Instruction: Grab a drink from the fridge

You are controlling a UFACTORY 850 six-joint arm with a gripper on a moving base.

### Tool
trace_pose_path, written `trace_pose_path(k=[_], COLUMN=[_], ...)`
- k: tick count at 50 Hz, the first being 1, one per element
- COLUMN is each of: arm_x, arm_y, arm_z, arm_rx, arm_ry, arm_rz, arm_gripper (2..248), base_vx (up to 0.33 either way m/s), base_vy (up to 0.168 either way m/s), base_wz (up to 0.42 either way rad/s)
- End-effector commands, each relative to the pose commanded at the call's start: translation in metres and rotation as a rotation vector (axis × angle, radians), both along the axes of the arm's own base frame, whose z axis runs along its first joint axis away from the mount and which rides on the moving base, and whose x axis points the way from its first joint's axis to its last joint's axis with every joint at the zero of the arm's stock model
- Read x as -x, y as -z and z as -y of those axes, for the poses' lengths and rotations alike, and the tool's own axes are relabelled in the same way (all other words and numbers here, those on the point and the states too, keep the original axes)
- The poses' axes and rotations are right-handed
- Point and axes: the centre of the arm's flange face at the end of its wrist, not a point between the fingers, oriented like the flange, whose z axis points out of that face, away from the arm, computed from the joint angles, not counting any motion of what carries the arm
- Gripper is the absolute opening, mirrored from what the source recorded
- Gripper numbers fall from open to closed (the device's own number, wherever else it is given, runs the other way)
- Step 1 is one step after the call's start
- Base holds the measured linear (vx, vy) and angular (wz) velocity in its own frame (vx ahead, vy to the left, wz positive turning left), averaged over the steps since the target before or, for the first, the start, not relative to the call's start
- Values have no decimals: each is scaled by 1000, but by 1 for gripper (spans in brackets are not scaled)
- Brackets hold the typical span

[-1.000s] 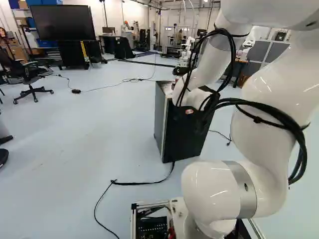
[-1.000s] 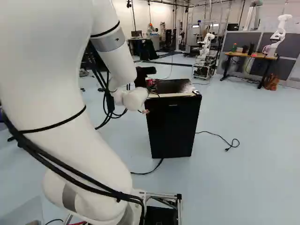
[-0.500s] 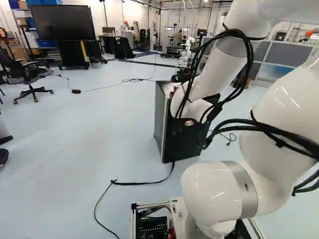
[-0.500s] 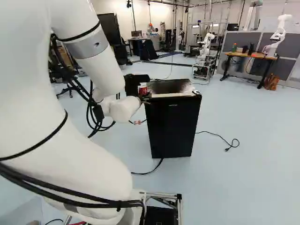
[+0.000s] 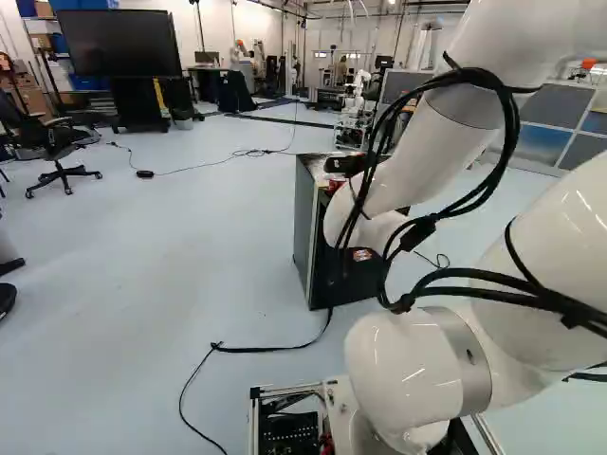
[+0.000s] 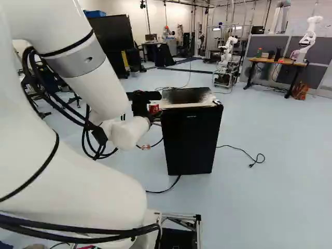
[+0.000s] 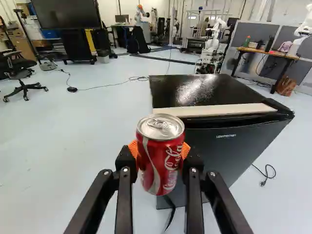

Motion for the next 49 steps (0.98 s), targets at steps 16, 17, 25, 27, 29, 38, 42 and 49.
trace_pose_path(k=[16, 17, 25, 27, 29, 38, 42, 49], arm_x=[18, 19, 23, 24, 25, 25, 25, 25], arm_y=[7, 7, 9, 10, 10, 10, 10, 10], arm_z=[-3, -3, -4, -4, -4, -4, -4, -4], arm_rx=[-5, -5, -6, -6, -6, -6, -6, -6], arm_ry=[-2, -2, -3, -3, -3, -3, -3, -3], arm_rz=[-14, -15, -19, -19, -20, -20, -20, -20], arm_gripper=[98, 98, 98, 98, 98, 98, 98, 98], base_vx=[0, 0, 0, 0, 0, 0, 0, 0], base_vy=[0, 0, 0, 0, 0, 0, 0, 0], base_wz=[0, 0, 0, 0, 0, 0, 0, 0])
